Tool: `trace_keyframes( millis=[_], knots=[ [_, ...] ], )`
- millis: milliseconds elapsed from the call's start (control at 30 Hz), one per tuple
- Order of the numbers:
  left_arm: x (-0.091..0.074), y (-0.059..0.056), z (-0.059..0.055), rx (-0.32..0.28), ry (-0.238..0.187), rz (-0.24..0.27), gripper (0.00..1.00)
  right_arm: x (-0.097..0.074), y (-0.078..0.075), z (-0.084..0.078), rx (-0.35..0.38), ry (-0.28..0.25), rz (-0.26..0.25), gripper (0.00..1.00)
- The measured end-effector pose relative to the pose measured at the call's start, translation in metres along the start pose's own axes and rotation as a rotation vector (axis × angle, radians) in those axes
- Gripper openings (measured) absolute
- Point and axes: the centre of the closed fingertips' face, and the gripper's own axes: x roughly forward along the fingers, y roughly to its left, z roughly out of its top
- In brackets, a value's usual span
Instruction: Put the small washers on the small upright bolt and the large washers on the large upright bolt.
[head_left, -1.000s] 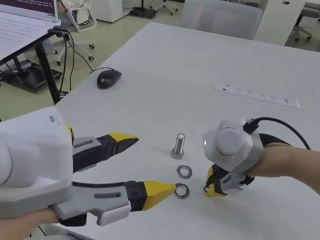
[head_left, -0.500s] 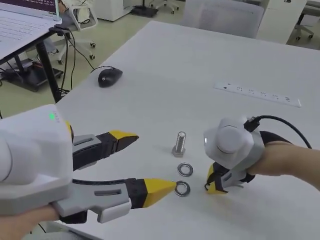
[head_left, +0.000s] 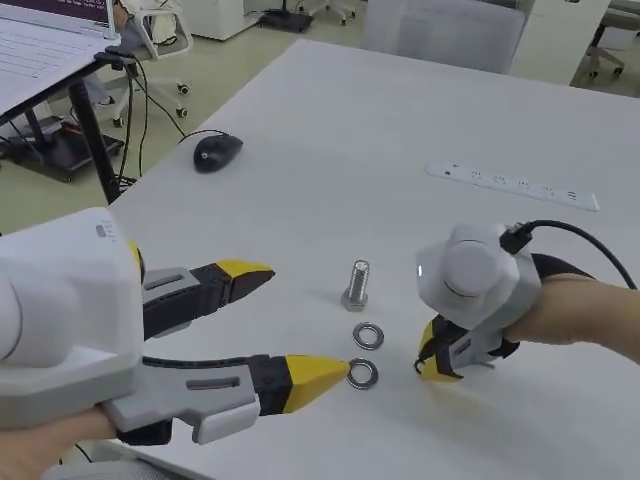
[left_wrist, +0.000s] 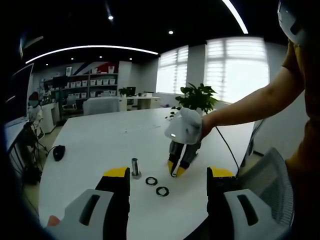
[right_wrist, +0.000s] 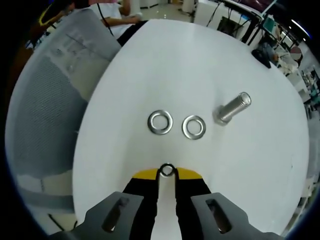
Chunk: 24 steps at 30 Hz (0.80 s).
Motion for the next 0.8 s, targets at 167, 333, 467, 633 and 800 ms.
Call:
trace_keyframes(
  millis=[167, 333, 467, 633, 800],
  knots=[
    [0.002, -0.002, 0.001, 0.005, 0.001, -0.007, 0.61, -0.011, -0.001, -0.006, 0.014, -0.006, -0.013, 0.12],
    [0.003, -0.004, 0.001, 0.007, 0.003, -0.013, 0.61, -0.03, -0.006, -0.02, 0.038, -0.009, -0.044, 0.12],
    [0.004, -0.006, 0.001, 0.009, 0.005, -0.019, 0.61, -0.043, -0.011, -0.033, 0.068, -0.006, -0.071, 0.12],
    [0.007, -0.008, 0.003, 0.014, 0.006, -0.026, 0.61, -0.056, -0.017, -0.045, 0.087, 0.001, -0.094, 0.12],
    [0.009, -0.008, 0.003, 0.015, 0.012, -0.03, 0.61, -0.068, -0.028, -0.048, 0.103, -0.001, -0.123, 0.12]
  ],
)
